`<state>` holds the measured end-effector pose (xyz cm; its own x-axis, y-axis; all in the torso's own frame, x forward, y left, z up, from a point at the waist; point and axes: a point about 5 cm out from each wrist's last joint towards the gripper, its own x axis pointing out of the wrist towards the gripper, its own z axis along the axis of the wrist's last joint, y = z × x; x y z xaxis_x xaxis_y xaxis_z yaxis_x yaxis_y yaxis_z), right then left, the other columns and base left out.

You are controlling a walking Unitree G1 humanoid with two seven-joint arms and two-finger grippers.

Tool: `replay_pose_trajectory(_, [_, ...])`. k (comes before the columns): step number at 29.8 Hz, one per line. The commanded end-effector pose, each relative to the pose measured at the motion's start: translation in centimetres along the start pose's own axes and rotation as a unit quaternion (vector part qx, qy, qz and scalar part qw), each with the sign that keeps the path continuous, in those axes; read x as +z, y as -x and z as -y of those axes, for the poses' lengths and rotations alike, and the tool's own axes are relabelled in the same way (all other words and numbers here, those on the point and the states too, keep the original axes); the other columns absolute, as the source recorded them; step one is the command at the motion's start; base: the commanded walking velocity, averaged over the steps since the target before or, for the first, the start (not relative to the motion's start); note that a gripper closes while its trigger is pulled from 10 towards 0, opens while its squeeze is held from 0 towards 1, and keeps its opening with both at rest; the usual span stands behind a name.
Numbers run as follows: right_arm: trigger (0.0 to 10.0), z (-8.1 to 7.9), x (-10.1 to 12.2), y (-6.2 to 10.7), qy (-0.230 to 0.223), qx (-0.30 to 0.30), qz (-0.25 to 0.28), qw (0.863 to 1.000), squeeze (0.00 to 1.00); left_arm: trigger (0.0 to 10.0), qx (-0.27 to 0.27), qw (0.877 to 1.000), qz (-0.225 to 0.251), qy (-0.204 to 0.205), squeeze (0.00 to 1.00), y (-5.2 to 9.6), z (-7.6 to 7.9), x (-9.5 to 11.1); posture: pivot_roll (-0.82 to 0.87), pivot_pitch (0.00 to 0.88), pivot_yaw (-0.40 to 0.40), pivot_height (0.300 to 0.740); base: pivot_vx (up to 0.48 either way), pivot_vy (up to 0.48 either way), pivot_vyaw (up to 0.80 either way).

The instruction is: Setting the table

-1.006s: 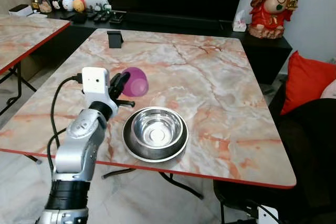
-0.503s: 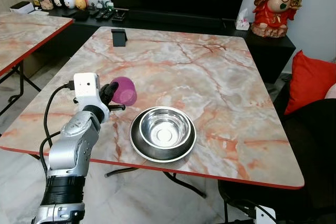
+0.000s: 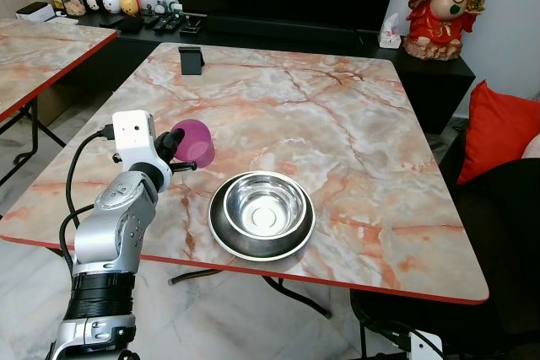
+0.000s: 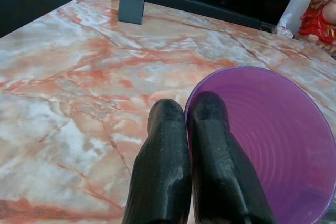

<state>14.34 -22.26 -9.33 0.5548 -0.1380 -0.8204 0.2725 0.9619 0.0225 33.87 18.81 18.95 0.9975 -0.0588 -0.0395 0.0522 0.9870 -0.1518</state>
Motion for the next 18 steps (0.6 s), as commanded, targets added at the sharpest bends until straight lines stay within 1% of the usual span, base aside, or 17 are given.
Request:
replay_pose_trajectory(1, [10.0,0.09,-0.03,0.02,0.000,-0.002,0.000,1.000,0.00,10.0,-0.010,1.000,0.003,0.000,0.00,-0.05,0.60,0.41,0.12,0.000,-0.048,0.740,0.000,0.000,0.00])
replay_pose_trajectory(4, [10.0,0.09,-0.04,0.02,0.000,-0.002,0.000,1.000,0.00,10.0,-0.012,1.000,0.004,0.000,0.00,-0.05,0.74,0.43,0.12,0.000,-0.047,0.740,0.000,0.000,0.00])
replay_pose_trajectory(18, [10.0,0.05,-0.06,0.02,0.000,0.000,-0.001,1.000,0.00,10.0,-0.021,1.000,0.006,-0.002,0.00,0.07,1.01,0.51,0.12,0.000,-0.047,0.740,0.276,0.000,0.00])
